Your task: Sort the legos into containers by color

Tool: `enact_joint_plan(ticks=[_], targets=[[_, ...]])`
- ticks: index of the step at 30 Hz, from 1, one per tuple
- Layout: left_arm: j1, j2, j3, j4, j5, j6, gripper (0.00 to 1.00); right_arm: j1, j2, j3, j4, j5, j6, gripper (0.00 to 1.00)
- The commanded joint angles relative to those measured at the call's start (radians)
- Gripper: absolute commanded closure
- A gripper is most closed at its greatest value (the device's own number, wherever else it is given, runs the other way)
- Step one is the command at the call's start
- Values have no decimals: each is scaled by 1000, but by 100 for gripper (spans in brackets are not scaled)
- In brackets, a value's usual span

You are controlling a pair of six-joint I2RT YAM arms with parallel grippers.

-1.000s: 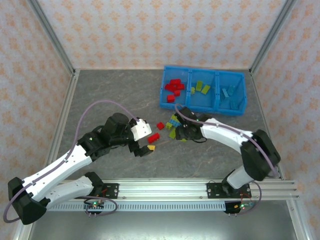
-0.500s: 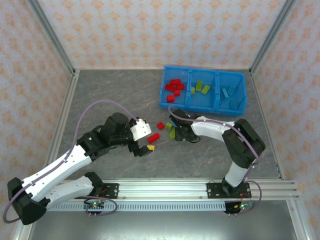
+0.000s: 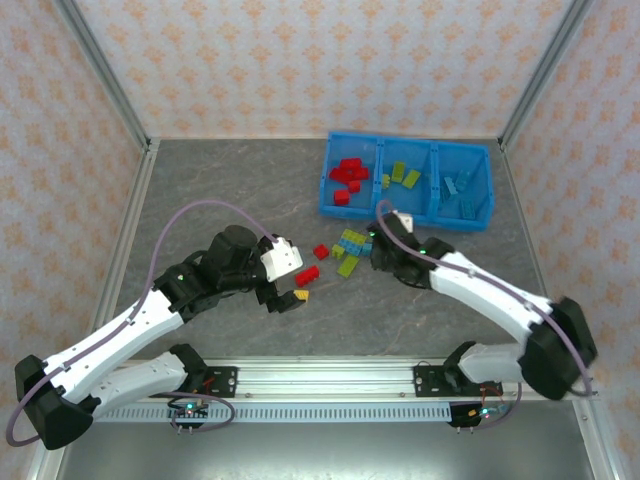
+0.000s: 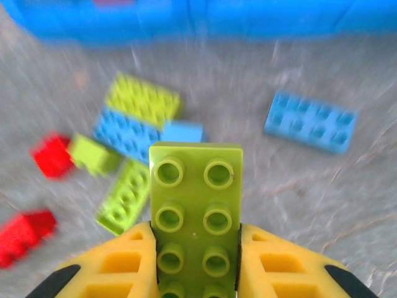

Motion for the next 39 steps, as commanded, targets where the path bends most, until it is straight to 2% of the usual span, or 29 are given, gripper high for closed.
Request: enact_joint_plan(ticks=[1, 6, 12, 13, 17, 20, 24, 32, 35, 39], targets=[[7, 2, 30, -14, -22, 10, 0, -100, -2, 82, 29, 108, -60, 72], [6, -1, 25, -17, -41, 9, 0, -288, 256, 306, 66, 21, -197, 73], [7, -20, 17, -20, -88, 16, 0, -391, 637, 665, 5, -45, -267, 73], [6, -22, 15, -19, -92, 16, 0, -399, 683, 713, -6, -45, -271, 71], [7, -29, 5, -16, -105, 17, 0, -410, 831, 941, -130, 2, -280, 52], [7, -24, 11, -20, -104, 16, 0, -410, 849, 1027, -215, 33, -255, 48], [6, -23, 13, -19, -93, 17, 0, -408, 739, 921, -220, 7, -207, 47], [6, -16, 19, -17, -59, 16, 0, -352, 233, 319, -89, -38, -14, 43], [6, -7, 22, -16, -47, 16, 0, -325, 103, 135, -80, -57, 91, 36], [6, 6, 27, -19, -32, 16, 0, -315, 33, -3, -51, -119, 162, 24]])
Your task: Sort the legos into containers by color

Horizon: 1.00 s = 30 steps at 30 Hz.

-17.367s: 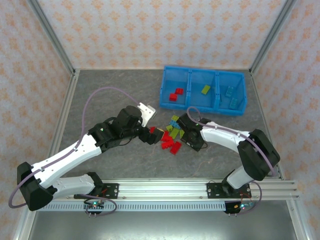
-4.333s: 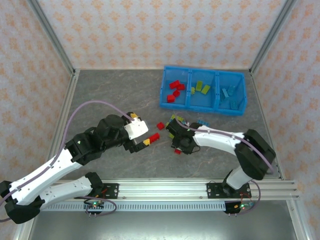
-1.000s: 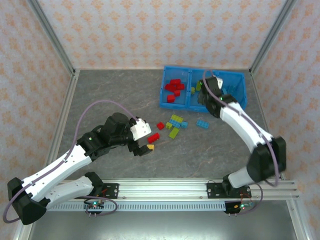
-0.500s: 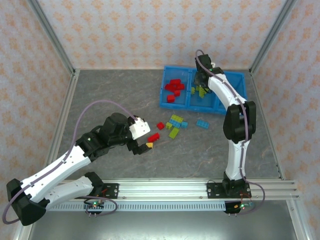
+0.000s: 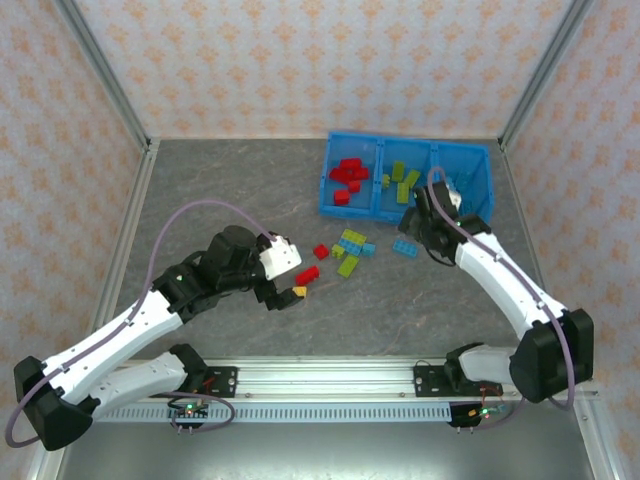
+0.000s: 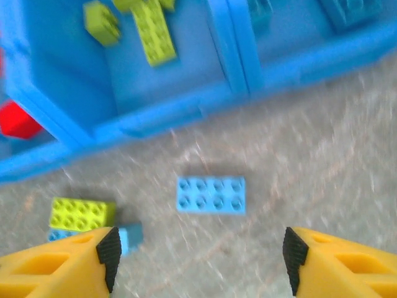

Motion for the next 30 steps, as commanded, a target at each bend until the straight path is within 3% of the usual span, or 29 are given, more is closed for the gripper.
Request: enact_joint_plan(ticks=[1, 9, 15, 18, 25, 30], targets=[[6, 13, 27, -18, 30, 16, 0, 5, -17, -115, 58, -47, 121, 21], [6, 9, 26, -29, 7, 21, 0, 2, 215, -92, 188, -134, 21, 6], [7, -6, 19, -28, -11, 23, 0, -18, 370, -23, 211, -82, 4, 4], [7, -8, 19, -27, -10, 23, 0, -24, 406, -15, 232, -70, -12, 7], [7, -8, 23, -30, -8, 23, 0, -26, 437, -26, 194, -37, -13, 27], [6, -5, 21, -27, -5, 23, 0, -17, 341, -107, 159, -27, 13, 37]])
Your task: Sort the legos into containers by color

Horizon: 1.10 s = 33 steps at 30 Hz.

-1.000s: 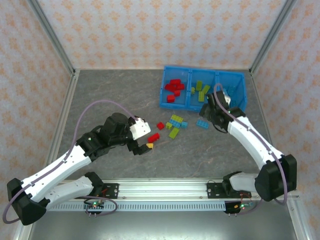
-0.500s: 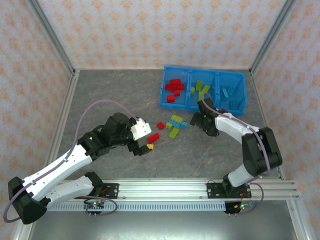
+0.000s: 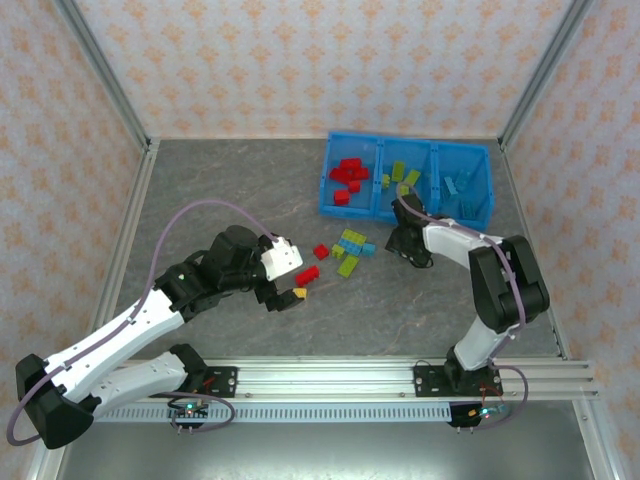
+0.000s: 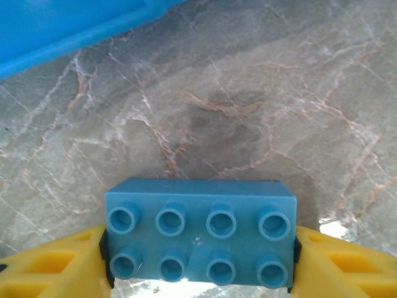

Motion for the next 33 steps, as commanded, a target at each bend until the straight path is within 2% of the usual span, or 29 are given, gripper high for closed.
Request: enact_joint_plan(ticks=[1, 9, 12, 14, 17, 21, 26, 29, 33], targets=[[6, -15, 21, -18, -13, 16, 0, 9, -107, -71, -62, 56, 25, 38], [6, -4, 24, -19, -9, 15, 0, 17, -479, -130, -190, 185, 65, 39], [7, -7, 22, -17, -15, 16, 0, -34, -595, -98, -165, 226, 63, 40], [6, -6, 21, -16, -15, 16, 0, -97, -599, -55, -128, 220, 37, 41], [7, -2, 22, -20, -15, 16, 0, -200, -494, 74, -92, 176, -28, 41], [6, -9, 24, -24, -20, 15, 0, -324, -213, 284, -85, 73, -63, 42], [7, -30, 12, -13, -48, 15, 0, -376, 41, 508, -119, 51, -74, 36], [6, -27, 12, -11, -66, 10, 0, -382, 124, 621, -193, 59, -60, 28], [6, -19, 18, -14, -67, 4, 0, -382, 85, 647, -237, 73, -54, 19]])
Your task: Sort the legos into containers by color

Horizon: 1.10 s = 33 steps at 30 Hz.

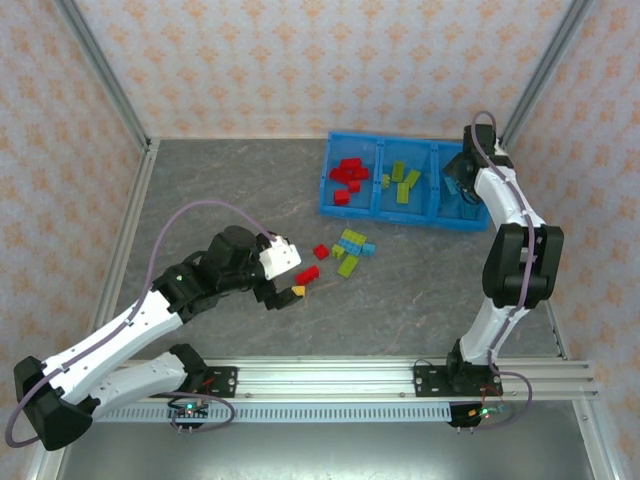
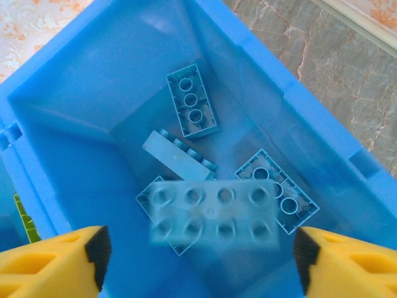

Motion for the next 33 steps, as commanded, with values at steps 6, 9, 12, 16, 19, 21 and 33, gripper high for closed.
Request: enact_joint_plan(ticks=[6, 9, 12, 16, 19, 21, 33], targets=[[6, -8, 15, 18, -52, -34, 0, 1, -270, -38, -131, -117, -13, 16], [6, 9, 20, 54, -142, -121, 0, 28, -419, -143, -132, -276, -31, 16], [6, 66, 82, 12, -235, -246, 0, 116, -532, -204, -205, -414, -86, 13], [6, 266, 296, -248, -276, -454, 8, 299, -608, -212, -396, -481, -187, 5], [6, 415, 365, -326, -221, -524, 8, 419, -670, -267, -455, -566, -185, 5], [6, 475, 353, -283, -180, -532, 8, 443, -707, -316, -434, -607, -148, 5], [5, 861, 446, -270, -123, -519, 30, 461, -759, -446, -400, -629, -89, 4]])
